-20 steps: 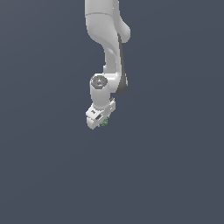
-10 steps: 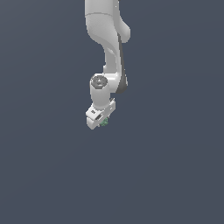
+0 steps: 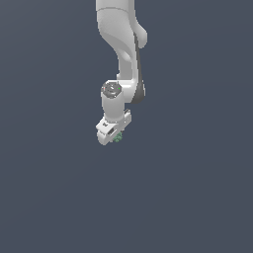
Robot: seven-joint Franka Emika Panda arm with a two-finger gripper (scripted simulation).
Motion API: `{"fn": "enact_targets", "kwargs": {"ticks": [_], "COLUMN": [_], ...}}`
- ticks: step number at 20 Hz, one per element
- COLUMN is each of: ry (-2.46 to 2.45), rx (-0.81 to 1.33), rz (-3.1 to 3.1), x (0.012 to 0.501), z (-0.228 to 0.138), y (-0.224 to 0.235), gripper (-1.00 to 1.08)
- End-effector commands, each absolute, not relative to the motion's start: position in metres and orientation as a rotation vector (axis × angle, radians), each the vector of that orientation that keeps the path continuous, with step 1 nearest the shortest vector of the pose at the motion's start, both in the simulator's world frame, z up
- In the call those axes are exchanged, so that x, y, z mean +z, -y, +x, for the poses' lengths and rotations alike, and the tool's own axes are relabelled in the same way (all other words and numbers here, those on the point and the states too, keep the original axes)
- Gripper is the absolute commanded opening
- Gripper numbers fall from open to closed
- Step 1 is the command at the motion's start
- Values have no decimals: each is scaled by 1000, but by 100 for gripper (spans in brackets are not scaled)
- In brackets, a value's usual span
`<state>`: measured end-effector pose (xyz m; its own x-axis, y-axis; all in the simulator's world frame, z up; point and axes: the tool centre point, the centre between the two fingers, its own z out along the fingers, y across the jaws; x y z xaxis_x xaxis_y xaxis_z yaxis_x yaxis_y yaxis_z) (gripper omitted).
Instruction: Pick up the object and move it to a goal position.
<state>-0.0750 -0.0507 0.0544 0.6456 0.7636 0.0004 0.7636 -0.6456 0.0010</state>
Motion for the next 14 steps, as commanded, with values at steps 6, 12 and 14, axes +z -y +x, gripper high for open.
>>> {"fn": "enact_targets", "kwargs": {"ticks": [6,12,14], "ry": [-1323,-1325,-1325], "rx": [2,3,3], "rz": [2849,2849,2849], "x": [99,152,170], "z": [-57,-35,-27], "y": [45,38,36], "gripper": [-100,-100,-100]}}
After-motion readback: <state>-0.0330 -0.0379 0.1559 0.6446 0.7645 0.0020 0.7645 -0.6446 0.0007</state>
